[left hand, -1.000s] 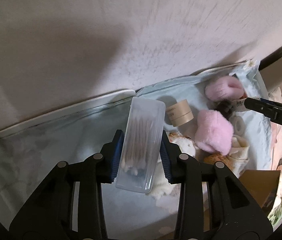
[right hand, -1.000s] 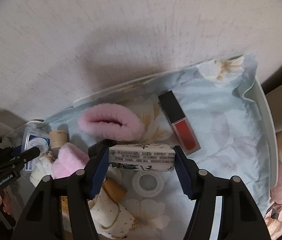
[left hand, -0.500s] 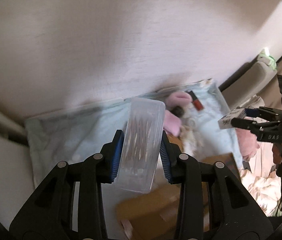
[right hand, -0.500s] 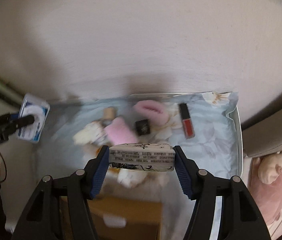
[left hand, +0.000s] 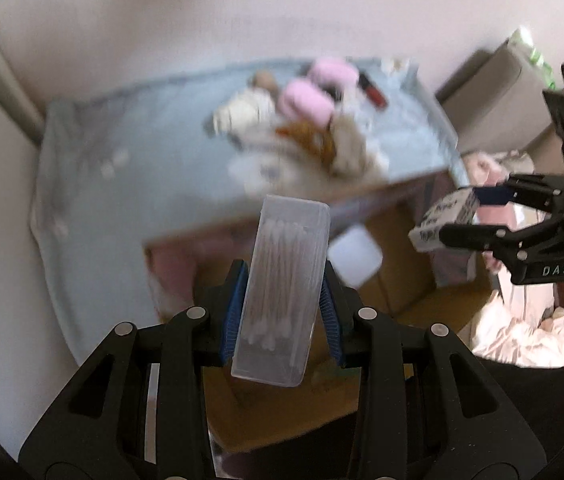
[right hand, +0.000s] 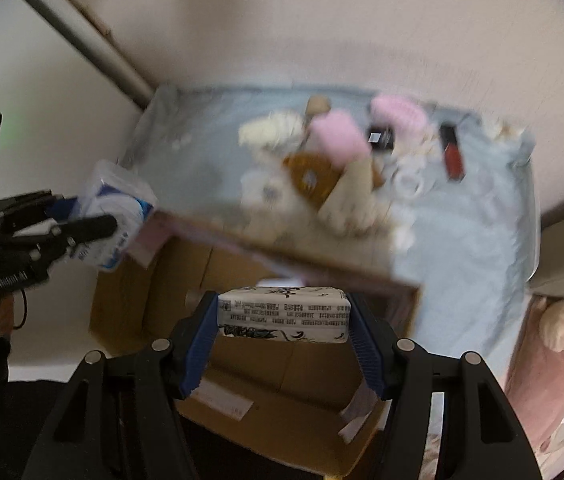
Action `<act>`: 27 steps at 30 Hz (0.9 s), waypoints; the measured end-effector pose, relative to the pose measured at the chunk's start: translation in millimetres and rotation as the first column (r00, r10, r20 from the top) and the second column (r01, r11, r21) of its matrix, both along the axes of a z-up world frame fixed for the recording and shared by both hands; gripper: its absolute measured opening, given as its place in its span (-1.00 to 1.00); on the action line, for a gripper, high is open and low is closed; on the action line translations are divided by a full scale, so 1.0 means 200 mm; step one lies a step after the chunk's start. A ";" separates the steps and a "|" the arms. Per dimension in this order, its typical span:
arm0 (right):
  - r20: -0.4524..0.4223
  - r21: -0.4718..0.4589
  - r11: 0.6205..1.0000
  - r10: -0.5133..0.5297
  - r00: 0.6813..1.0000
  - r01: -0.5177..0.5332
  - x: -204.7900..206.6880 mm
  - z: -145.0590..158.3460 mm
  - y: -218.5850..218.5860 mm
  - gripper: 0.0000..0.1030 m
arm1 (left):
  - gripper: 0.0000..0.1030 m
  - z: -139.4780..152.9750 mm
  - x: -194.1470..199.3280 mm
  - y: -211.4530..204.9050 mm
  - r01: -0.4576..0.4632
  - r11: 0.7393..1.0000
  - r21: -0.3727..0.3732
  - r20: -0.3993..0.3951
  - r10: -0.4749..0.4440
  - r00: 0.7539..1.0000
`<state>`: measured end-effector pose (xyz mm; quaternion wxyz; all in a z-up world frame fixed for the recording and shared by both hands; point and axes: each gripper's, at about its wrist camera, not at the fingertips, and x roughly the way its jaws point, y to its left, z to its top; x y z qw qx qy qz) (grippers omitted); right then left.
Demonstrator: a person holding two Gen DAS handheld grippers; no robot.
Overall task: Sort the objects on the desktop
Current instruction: 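Carry the printed box and swab case into the cardboard box and release both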
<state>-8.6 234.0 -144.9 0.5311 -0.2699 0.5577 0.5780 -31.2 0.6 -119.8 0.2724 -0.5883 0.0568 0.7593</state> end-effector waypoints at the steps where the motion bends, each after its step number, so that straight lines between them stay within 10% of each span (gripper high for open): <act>1: 0.005 -0.011 1.000 0.002 1.000 -0.002 -0.02 -0.02 -0.02 0.14 | -0.38 -0.04 0.03 -0.01 -0.005 1.000 -0.003 0.010 0.005 1.000; 27: 0.092 -0.041 0.998 -0.034 0.995 0.038 -0.11 -0.12 -0.20 0.14 | -0.37 -0.15 0.19 0.07 -0.060 0.997 -0.048 0.006 0.060 0.998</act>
